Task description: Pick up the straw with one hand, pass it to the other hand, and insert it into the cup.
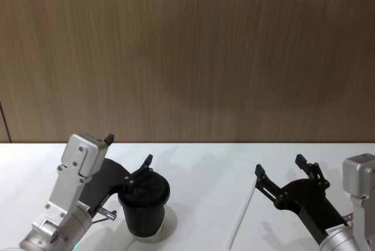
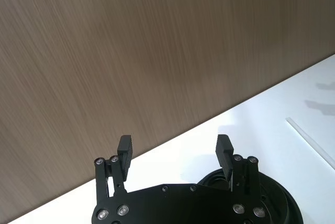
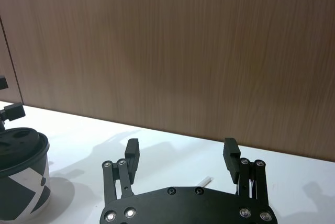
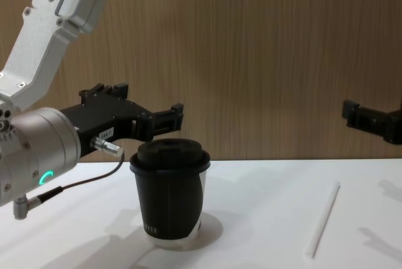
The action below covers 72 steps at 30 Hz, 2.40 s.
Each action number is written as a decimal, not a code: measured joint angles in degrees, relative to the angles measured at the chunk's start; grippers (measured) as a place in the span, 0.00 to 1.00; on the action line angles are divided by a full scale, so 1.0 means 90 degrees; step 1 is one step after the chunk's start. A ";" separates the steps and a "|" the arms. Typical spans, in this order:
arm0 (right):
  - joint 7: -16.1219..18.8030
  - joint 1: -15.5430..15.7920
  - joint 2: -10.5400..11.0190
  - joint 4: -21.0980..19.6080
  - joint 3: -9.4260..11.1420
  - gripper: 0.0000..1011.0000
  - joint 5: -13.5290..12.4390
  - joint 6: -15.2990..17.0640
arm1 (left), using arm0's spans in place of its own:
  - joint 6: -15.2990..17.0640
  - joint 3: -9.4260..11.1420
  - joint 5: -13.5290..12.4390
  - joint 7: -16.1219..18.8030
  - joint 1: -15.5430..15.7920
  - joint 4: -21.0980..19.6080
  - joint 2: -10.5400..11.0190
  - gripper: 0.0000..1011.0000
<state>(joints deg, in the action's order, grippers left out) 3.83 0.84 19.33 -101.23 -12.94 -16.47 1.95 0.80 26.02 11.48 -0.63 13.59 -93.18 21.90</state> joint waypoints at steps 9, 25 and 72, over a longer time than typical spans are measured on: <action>0.0000 0.0000 0.0000 0.0000 0.0000 0.99 0.0000 0.0000 | 0.0000 0.0000 0.0000 0.0000 0.0000 0.0000 0.0000 0.99; -0.0108 -0.0032 -0.0070 -0.0061 -0.0019 0.99 0.0032 0.0328 | 0.0000 0.0000 0.0000 0.0000 0.0000 0.0000 0.0000 0.99; -0.1669 -0.0255 -0.0801 -0.0656 -0.0947 0.99 0.1102 0.4200 | 0.0000 0.0000 0.0000 0.0000 0.0000 0.0000 0.0000 0.99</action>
<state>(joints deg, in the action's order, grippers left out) -11.19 -1.46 12.13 -107.13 -21.46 -6.55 39.75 0.80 26.03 11.48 -0.63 13.59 -93.18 21.89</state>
